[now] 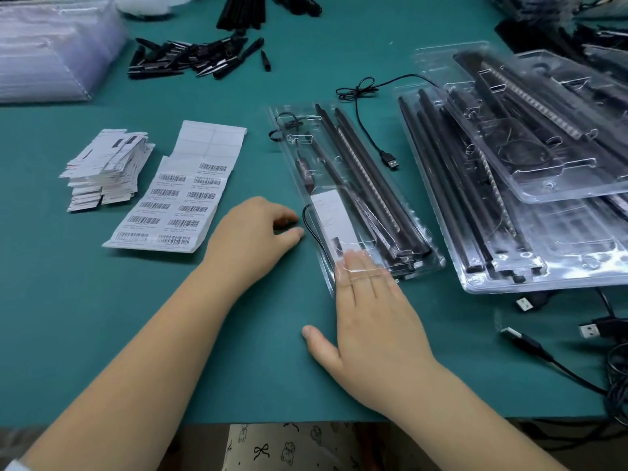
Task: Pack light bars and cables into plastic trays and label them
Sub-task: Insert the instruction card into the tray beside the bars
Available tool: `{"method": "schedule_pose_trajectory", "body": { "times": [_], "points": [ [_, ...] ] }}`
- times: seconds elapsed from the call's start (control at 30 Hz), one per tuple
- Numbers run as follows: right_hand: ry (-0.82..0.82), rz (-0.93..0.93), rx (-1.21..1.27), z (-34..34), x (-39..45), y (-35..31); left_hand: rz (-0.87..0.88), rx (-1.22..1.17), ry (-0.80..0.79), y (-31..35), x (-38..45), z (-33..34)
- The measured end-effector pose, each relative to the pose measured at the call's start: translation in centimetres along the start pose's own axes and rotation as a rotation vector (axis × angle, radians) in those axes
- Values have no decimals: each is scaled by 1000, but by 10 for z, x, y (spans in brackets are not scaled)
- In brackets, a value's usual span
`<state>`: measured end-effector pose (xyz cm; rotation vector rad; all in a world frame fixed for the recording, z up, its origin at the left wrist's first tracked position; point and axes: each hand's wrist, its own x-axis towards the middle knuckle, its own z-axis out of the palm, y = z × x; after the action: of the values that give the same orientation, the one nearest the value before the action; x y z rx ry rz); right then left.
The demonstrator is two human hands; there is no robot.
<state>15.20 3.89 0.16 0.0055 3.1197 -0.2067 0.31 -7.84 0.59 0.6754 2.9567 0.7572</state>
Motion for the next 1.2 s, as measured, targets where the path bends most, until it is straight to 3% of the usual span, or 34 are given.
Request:
{"method": "schedule_pose_trajectory", "body": {
  "times": [0.33,0.5,0.7,0.83,1.2],
  "points": [
    [-4,-5,-16,0,1,1,44,-101,46,6,7,12],
    [-42,0,-4,-2,1,1,-50,-223,37,9,17,11],
    [22,46,-54,-2,6,-5,-185,36,11,14,22,25],
    [-7,98,-92,-5,17,-11,-230,38,46,11,20,28],
    [19,110,-10,7,39,-5,-57,142,-158,-12,46,11]
  ]
}}
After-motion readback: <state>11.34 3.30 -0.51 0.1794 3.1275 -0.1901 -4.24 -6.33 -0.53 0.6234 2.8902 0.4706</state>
